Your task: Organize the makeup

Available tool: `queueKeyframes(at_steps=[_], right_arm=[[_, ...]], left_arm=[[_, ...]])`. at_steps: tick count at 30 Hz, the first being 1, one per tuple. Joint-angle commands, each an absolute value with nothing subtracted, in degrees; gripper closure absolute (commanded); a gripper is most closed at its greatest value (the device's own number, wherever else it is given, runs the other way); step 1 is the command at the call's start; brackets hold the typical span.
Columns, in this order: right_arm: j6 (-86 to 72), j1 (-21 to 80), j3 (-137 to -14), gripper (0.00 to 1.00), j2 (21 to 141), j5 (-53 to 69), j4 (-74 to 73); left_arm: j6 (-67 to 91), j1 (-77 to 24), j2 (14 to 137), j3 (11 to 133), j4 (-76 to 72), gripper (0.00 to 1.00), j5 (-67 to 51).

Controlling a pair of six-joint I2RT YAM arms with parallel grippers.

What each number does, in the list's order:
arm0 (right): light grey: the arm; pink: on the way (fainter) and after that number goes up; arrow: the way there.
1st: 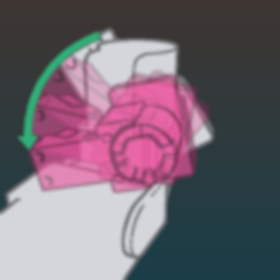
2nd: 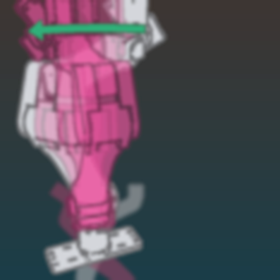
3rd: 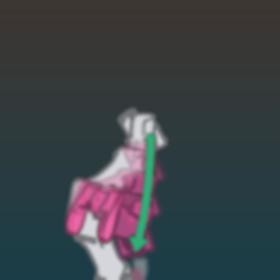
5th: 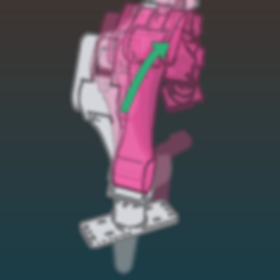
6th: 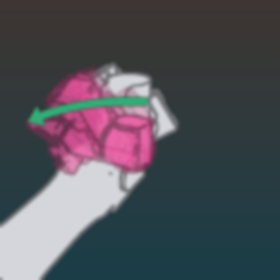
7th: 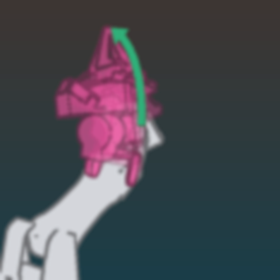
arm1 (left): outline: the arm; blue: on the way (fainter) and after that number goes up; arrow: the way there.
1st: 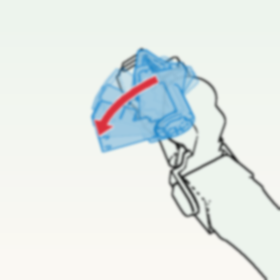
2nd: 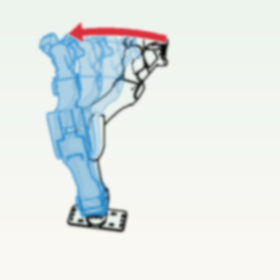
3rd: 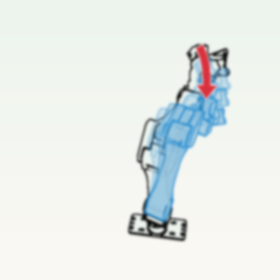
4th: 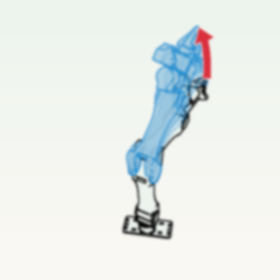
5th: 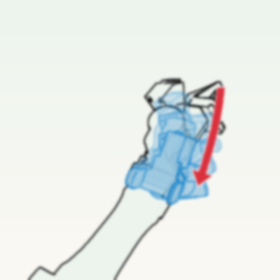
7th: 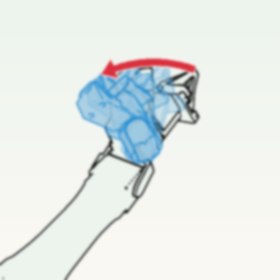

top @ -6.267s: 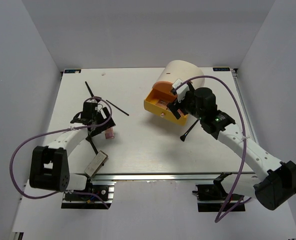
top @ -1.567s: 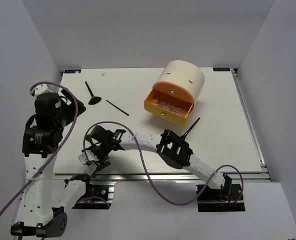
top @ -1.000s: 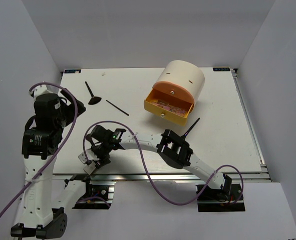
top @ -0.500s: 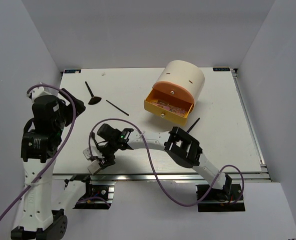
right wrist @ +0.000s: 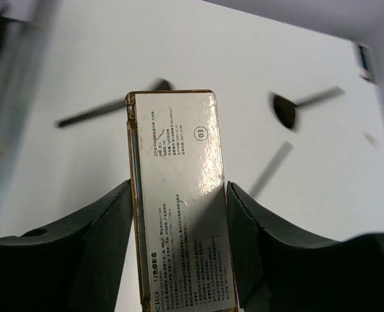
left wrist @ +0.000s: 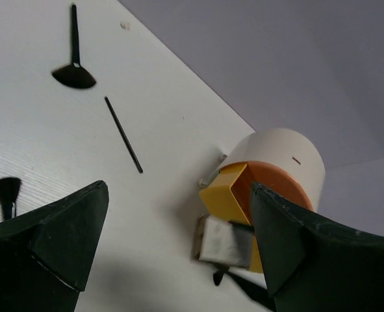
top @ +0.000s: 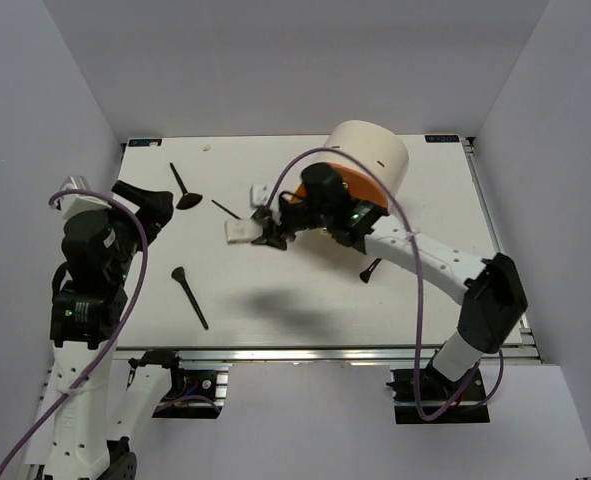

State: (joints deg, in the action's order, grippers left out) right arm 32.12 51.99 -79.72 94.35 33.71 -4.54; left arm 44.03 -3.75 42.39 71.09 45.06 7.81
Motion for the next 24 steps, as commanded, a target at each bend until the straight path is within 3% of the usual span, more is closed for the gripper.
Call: queueKeyframes(at_steps=[1, 5, 12, 14, 15, 19, 21, 22, 24], right_arm=[[29.4, 45.7, -78.7, 0.94, 90.0, 26.6, -6.3], [30.2, 39.6, -76.6, 0.94, 87.8, 19.3, -7.0], [31.4, 37.2, -68.7, 0.96, 84.8, 4.1, -1.8], [32.0, 37.0, -67.8, 0.91, 84.6, 1.2, -1.4], [32.3, 36.8, -67.4, 0.87, 84.5, 0.4, -1.4], [32.6, 36.2, -68.6, 0.57, 86.2, -4.1, -3.2], [31.8, 35.2, -69.5, 0.49, 86.1, -2.3, -4.2], [31.8, 35.1, -70.0, 0.35, 86.0, -1.9, -4.6], [32.0, 35.1, -70.5, 0.30, 85.7, -1.1, -5.6]], left_arm=[[50.3, -3.7, 41.8, 63.1, 36.8, 0.02, 0.1], [56.5, -3.7, 42.9, 50.0, 24.3, 0.02, -13.7], [59.3, -4.7, 51.8, 45.1, 13.6, 0.04, -26.4], [59.6, -7.6, 55.1, 44.4, 12.6, 0.05, -28.0], [60.2, -9.1, 56.2, 43.6, 11.0, 0.06, -28.0], [63.4, -19.5, 63.0, 41.8, 4.1, 0.08, -24.7], [65.2, -24.4, 67.7, 41.7, 0.5, 0.09, -24.1], [65.7, -25.7, 69.1, 41.9, -1.5, 0.09, -23.7], [66.7, -27.5, 72.6, 42.0, -4.3, 0.09, -23.2]])
